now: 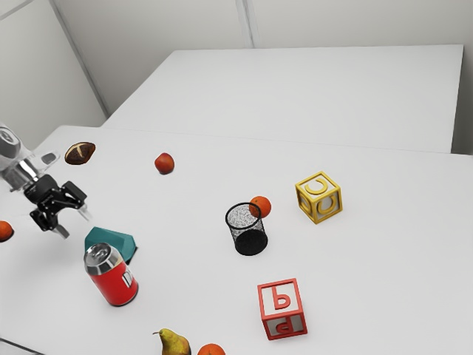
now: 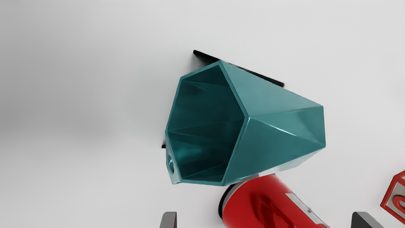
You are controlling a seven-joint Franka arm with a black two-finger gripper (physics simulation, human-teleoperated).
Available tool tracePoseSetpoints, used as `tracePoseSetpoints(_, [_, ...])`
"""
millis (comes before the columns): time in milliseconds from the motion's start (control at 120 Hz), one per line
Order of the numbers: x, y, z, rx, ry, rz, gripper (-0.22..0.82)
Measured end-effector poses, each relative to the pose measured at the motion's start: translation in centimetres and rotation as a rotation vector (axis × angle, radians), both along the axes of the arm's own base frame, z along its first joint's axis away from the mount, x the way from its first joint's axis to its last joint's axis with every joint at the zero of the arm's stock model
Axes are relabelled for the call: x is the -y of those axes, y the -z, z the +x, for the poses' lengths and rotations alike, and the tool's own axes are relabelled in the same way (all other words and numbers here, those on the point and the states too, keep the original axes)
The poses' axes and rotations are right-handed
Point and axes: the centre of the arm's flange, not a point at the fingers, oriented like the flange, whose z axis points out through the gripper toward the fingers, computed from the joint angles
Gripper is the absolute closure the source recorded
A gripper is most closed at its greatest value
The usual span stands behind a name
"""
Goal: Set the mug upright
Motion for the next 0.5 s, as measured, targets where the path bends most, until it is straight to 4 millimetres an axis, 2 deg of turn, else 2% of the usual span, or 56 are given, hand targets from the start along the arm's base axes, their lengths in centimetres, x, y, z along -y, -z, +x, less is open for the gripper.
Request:
tracePoseSetpoints(300, [-0.4,3.4,1.5,0.038,0.002,-0.063,0.0])
tracePoseSetpoints(500, [0.4,6.3,1.3,0.037,-0.02,-0.136,0.0])
